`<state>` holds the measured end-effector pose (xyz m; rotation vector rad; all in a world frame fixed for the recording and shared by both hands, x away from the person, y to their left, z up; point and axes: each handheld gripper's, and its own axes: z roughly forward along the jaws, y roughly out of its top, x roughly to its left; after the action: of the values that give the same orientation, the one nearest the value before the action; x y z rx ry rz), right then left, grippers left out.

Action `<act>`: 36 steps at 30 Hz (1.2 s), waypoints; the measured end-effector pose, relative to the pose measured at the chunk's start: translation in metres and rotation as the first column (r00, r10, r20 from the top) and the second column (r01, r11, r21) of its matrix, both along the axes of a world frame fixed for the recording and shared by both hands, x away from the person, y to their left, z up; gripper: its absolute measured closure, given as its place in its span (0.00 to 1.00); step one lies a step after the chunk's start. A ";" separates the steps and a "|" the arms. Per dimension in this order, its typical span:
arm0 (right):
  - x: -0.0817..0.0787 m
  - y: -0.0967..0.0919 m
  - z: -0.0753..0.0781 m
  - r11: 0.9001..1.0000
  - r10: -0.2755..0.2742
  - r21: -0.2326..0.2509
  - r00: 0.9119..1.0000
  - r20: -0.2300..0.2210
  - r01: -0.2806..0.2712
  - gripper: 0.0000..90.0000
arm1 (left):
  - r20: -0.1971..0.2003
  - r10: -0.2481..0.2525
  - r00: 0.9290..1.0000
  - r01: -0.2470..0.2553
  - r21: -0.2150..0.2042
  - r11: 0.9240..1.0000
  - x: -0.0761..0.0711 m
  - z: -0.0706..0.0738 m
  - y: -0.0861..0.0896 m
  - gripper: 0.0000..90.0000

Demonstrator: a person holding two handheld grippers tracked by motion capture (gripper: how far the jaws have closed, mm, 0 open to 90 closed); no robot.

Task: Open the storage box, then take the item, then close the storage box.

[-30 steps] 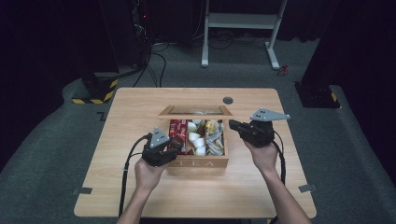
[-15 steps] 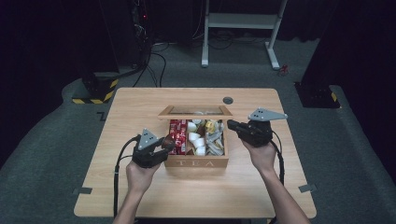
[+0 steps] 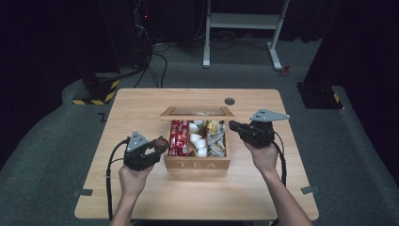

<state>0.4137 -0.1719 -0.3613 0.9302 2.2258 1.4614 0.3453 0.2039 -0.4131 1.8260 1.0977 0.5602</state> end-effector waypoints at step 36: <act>0.001 0.002 0.001 1.000 0.000 0.005 1.000 -0.007 0.000 0.97 | -0.055 0.127 0.990 -0.128 -0.008 0.992 0.004 -0.033 0.042 0.66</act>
<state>0.4146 -0.1703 -0.3602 0.9382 2.2278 1.4663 0.3496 0.2456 -0.4465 1.7783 1.2586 0.5807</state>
